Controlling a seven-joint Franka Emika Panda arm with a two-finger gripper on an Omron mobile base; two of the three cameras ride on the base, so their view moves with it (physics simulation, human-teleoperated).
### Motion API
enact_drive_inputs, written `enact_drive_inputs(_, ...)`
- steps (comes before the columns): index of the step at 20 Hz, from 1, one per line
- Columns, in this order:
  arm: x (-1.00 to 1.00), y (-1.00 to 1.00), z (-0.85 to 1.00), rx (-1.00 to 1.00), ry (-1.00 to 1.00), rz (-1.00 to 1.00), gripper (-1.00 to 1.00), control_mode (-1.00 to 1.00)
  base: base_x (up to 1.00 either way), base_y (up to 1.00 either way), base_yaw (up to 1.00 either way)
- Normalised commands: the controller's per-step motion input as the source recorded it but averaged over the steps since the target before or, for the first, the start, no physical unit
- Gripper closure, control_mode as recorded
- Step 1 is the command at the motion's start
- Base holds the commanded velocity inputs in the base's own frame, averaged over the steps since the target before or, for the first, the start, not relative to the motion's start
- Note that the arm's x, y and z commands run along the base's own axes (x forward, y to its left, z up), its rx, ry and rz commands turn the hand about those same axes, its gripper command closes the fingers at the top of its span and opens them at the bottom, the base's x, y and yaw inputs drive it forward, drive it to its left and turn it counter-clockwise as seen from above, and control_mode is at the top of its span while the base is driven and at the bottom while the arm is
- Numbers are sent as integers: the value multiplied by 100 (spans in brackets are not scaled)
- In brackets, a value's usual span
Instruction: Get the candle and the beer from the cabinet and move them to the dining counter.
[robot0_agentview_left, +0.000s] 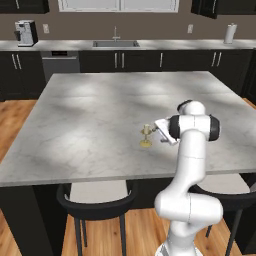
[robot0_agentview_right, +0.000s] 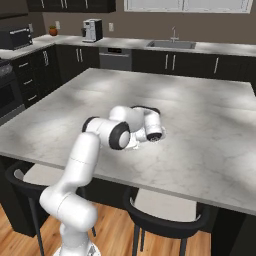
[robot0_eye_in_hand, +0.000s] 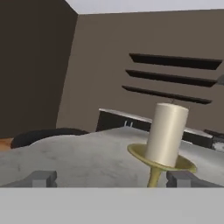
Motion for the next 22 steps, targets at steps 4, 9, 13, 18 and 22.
enact_drive_inputs(4,-28,-10,28,0,19,-9,-100,-100,0,0,0)
enact_drive_inputs(9,-37,-12,30,-4,14,-9,-100,-100,0,0,0)
enact_drive_inputs(13,-33,-10,29,-12,13,-11,-100,-100,0,0,0)
enact_drive_inputs(18,-34,-4,25,-18,6,-15,-100,-100,0,0,0)
enact_drive_inputs(22,-32,-4,26,-19,7,-20,-100,-100,0,0,0)
